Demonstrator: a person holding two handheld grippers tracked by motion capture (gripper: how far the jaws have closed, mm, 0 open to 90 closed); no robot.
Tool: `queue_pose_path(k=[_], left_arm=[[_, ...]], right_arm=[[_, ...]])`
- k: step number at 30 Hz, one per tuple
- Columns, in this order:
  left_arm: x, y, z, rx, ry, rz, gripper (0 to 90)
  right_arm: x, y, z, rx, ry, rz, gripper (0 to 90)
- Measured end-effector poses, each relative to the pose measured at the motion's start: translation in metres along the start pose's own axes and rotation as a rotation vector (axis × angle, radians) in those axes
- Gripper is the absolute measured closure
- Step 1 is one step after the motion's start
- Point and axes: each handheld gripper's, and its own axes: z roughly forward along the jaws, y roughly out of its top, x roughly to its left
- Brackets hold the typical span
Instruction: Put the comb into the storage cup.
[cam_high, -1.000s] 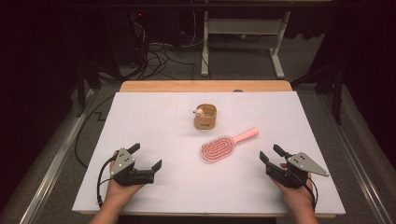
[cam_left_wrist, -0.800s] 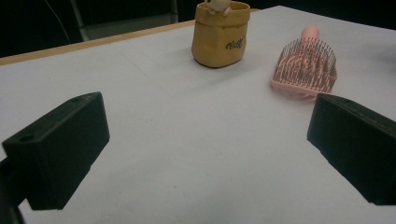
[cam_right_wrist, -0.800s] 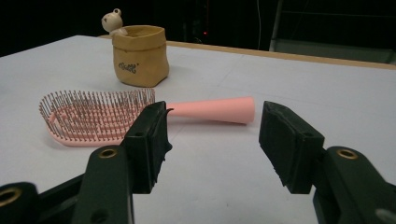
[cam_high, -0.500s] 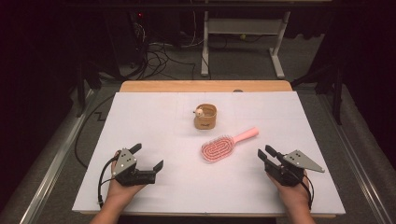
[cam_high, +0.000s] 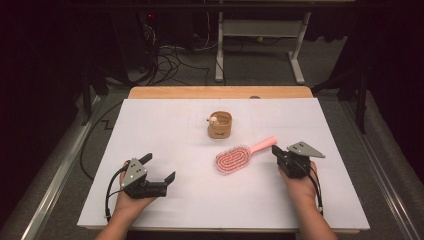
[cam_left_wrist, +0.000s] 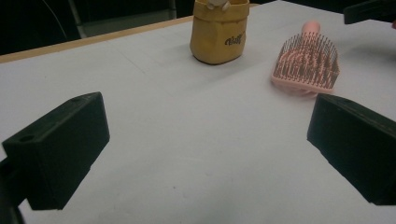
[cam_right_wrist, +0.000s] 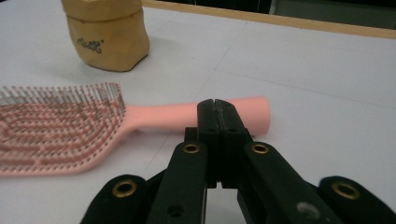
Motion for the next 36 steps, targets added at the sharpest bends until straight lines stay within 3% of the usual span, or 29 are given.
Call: queue_pose_path(k=[6,7,8,10,15,25,30,36], left_arm=[[0.0,0.0,0.0,-0.002,-0.003,-0.002,0.0],[0.0,0.001,-0.001,-0.007,0.0,-0.001,0.0],[0.0,0.001,-0.001,-0.008,-0.003,-0.006,0.0],[0.001,0.0,0.0,-0.002,-0.007,-0.007,0.0],[0.0,0.0,0.0,-0.006,-0.012,-0.006,0.0],[0.002,0.001,-0.003,-0.029,-0.016,-0.033,0.0],[0.002,0.001,-0.002,-0.032,-0.02,-0.032,0.0],[0.004,0.002,-0.003,-0.043,-0.017,-0.047,0.1]], right_arm=[[0.002,0.025,0.034,0.066,-0.015,-0.026,90.0],[0.004,0.034,0.044,0.09,-0.03,-0.048,90.0],[0.004,0.034,0.044,0.09,-0.03,-0.048,90.0],[0.007,0.046,0.058,0.141,-0.048,-0.074,90.0],[0.007,0.051,0.072,0.203,-0.055,-0.077,90.0],[0.006,0.045,0.083,0.317,-0.065,-0.078,90.0],[0.009,0.045,0.082,0.337,-0.057,-0.109,90.0],[0.009,0.046,0.077,0.367,-0.033,-0.11,90.0]])
